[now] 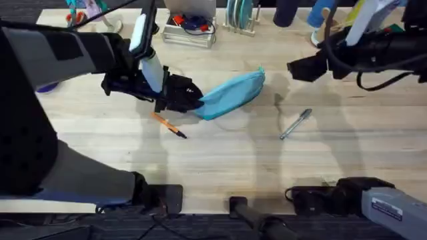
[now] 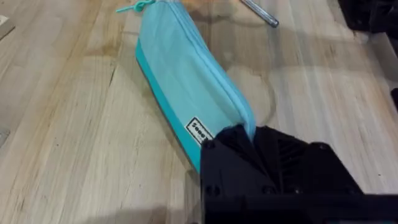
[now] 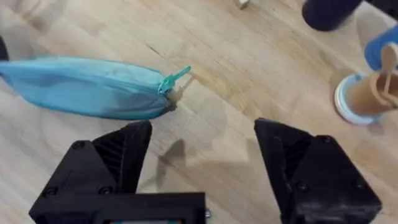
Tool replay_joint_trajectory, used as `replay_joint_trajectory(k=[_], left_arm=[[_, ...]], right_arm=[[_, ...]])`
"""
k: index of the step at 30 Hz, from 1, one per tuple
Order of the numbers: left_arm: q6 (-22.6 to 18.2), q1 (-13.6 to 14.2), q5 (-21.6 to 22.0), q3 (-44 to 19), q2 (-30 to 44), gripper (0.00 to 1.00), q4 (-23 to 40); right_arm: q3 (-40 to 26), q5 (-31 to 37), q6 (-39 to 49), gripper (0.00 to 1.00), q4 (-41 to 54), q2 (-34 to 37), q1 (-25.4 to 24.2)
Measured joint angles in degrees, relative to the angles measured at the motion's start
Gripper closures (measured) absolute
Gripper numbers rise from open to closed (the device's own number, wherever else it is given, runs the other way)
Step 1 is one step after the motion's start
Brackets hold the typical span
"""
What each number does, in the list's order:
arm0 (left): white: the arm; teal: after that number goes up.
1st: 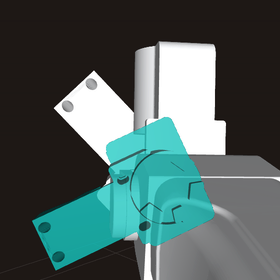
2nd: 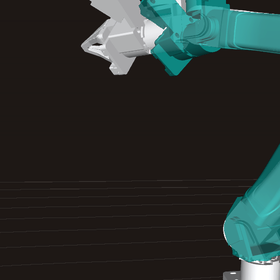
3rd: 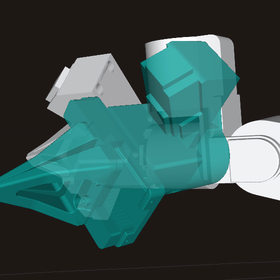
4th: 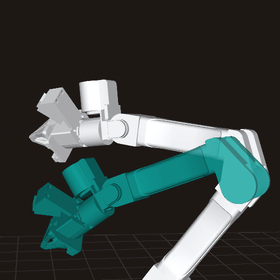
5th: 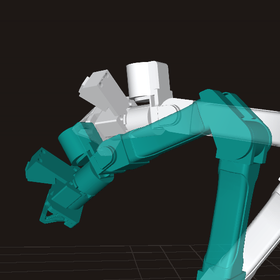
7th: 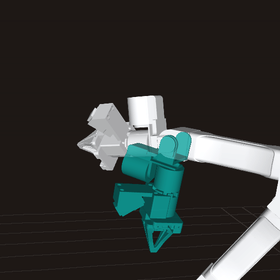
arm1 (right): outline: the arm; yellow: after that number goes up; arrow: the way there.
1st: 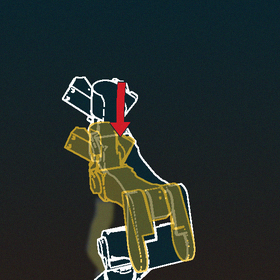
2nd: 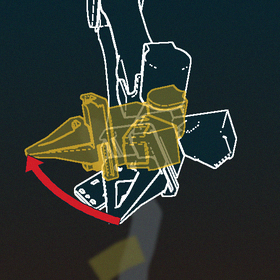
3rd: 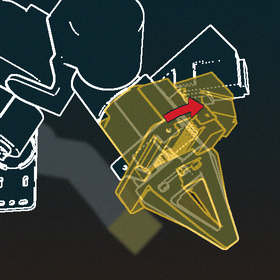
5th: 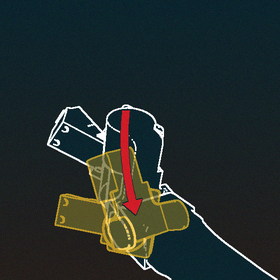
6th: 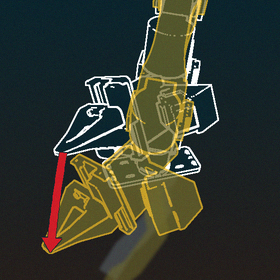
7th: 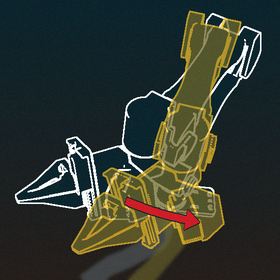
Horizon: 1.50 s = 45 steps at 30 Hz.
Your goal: Unzip the bag, pick up the pens from the table one at a time and place them inside, then zip the bag closed.
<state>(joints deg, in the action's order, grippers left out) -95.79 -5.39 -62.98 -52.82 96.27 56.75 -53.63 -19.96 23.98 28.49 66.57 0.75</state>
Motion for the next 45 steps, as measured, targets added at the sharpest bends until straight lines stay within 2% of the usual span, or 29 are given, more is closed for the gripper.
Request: replay_joint_trajectory(k=[9,19,25,33,40,45], left_arm=[[0.0,0.0,0.0,0.0,0.0,0.96,0.0],[0.0,0.0,0.0,0.0,0.0,0.96,0.0],[0.0,0.0,0.0,0.0,0.0,0.96,0.0],[0.0,0.0,0.0,0.0,0.0,0.96,0.0],[0.0,0.0,0.0,0.0,0.0,0.96,0.0],[0.0,0.0,0.0,0.0,0.0,0.96,0.0]], right_arm=[[0.0,-1.4,9.1,0.003,0.1,0.4,0.0],[0.0,-1.6,10.6,0.003,-0.5,0.4,0.0],[0.0,-1.6,10.2,0.003,-4.1,0.4,0.0],[0.0,-1.9,4.3,0.004,-7.2,0.5,0.0],[0.0,-2.0,-8.7,0.004,-13.5,0.6,0.0],[0.0,-2.1,-16.9,0.004,-14.4,2.1,0.0]])
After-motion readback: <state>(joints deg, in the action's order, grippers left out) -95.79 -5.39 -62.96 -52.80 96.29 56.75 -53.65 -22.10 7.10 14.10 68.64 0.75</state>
